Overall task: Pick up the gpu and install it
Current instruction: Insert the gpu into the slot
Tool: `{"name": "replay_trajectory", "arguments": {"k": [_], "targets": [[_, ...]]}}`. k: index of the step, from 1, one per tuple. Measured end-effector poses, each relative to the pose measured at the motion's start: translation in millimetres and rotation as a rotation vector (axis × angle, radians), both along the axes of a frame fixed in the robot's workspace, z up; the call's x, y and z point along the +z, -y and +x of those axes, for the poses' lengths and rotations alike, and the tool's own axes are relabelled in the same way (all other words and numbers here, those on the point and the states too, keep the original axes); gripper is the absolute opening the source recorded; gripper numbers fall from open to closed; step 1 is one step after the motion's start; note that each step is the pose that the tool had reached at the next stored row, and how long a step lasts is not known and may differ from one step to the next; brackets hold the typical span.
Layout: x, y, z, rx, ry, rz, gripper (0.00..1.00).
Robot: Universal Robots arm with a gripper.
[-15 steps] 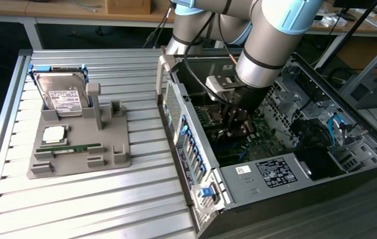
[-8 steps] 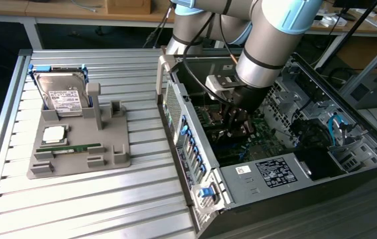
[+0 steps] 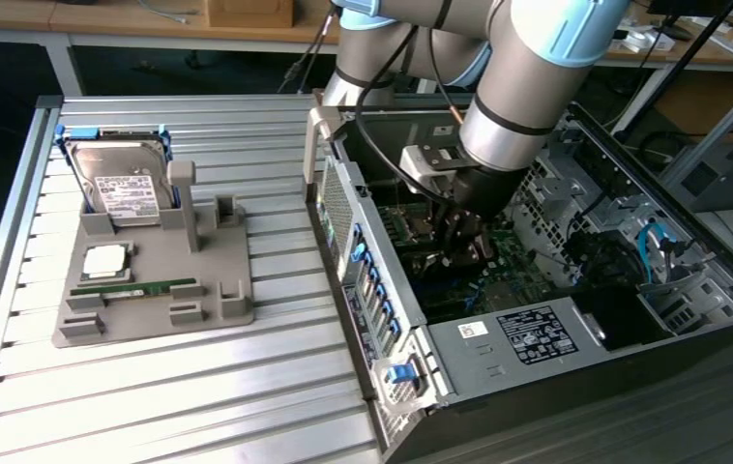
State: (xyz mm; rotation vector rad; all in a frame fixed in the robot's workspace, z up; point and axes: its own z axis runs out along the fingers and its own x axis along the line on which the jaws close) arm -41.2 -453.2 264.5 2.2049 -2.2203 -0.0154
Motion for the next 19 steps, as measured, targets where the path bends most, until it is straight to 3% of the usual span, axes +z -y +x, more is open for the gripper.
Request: {"name": "replay_trajectory", "arguments": {"k": [5,19], "targets": [[4.1,0.0,0.1,-0.003,0.0,0.0001,0.27],[4.2,1.4,0.8,-0.041,-0.0003,0.0,0.27]]}}
